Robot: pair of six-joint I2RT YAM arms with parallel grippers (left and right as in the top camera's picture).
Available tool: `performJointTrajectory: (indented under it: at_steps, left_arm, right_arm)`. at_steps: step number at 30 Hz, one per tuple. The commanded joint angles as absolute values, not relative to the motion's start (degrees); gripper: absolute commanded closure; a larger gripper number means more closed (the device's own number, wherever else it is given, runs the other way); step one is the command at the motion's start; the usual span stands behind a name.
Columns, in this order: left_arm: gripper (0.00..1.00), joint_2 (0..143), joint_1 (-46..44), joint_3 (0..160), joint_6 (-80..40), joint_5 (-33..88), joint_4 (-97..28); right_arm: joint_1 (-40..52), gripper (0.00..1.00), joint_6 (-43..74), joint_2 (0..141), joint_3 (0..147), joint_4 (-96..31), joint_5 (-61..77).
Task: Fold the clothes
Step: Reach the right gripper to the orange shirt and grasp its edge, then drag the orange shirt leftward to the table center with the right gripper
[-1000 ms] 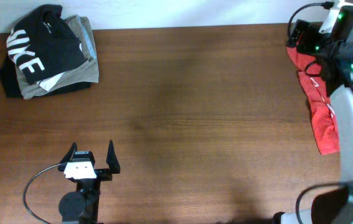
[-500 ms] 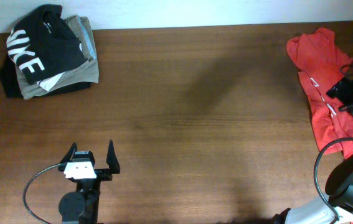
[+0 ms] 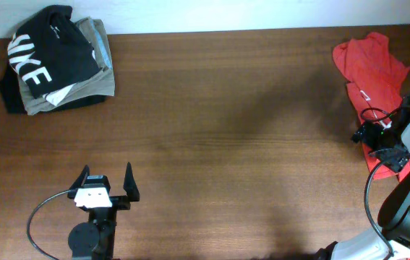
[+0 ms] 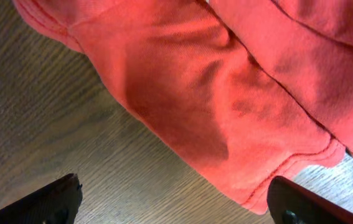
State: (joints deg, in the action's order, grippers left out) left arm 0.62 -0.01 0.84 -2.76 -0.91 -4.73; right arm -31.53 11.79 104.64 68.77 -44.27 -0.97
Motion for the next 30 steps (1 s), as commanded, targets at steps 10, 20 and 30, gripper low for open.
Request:
performJointTrajectory:
  at_steps: [10,20,30]
  left_arm:
    - [0.01,0.34,0.32,0.51,-2.09,-0.89,-4.78]
    - [0.01,0.34,0.32,0.51,-2.11,-0.89,-4.78]
    - [0.01,0.34,0.32,0.51,-2.09,-0.89,-4.78]
  right_arm:
    - [-32.01,0.34,8.58,110.10,66.35,-40.86,-0.67]
    - [-31.79,0.96,10.09,109.06,65.25,-40.62,3.62]
    - [-17.65,0.96,12.99,79.35,66.72,-38.41,32.80]
